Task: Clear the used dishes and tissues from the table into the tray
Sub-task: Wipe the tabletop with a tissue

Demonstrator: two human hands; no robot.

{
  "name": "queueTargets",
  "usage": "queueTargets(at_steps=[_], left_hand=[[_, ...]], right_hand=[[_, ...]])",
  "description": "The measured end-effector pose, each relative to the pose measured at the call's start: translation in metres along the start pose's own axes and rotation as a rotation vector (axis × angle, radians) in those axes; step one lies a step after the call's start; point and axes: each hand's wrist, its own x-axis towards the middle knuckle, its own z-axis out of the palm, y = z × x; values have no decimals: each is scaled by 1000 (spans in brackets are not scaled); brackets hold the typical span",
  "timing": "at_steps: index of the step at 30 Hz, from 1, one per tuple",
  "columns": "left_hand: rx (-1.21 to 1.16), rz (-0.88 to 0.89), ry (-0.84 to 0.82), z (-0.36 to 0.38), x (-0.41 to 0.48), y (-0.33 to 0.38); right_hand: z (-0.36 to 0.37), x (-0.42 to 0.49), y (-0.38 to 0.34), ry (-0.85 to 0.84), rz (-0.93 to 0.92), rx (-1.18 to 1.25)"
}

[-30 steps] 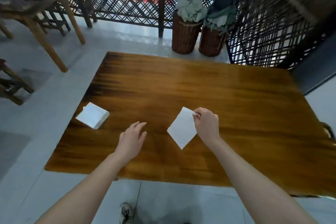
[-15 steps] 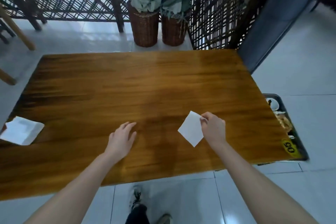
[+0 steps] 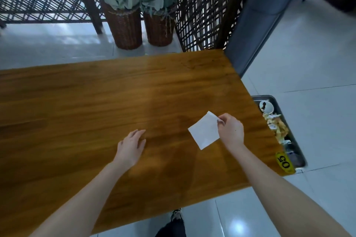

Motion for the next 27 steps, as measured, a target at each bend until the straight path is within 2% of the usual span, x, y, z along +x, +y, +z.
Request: queueTargets(at_steps=[8,15,24,27], left_hand=[[13,-45,-66,11,54,47],[1,-91,-83,24,78,69],[-41,-213,4,41,87,90],[-64,-258,35,47,89,101]], right_hand=[[-3,70,41,-63,117,60],[34,84,39,-260,-13,60],[68,80,59,-640,-600,-107],[68,86,74,-756,-690,-140]])
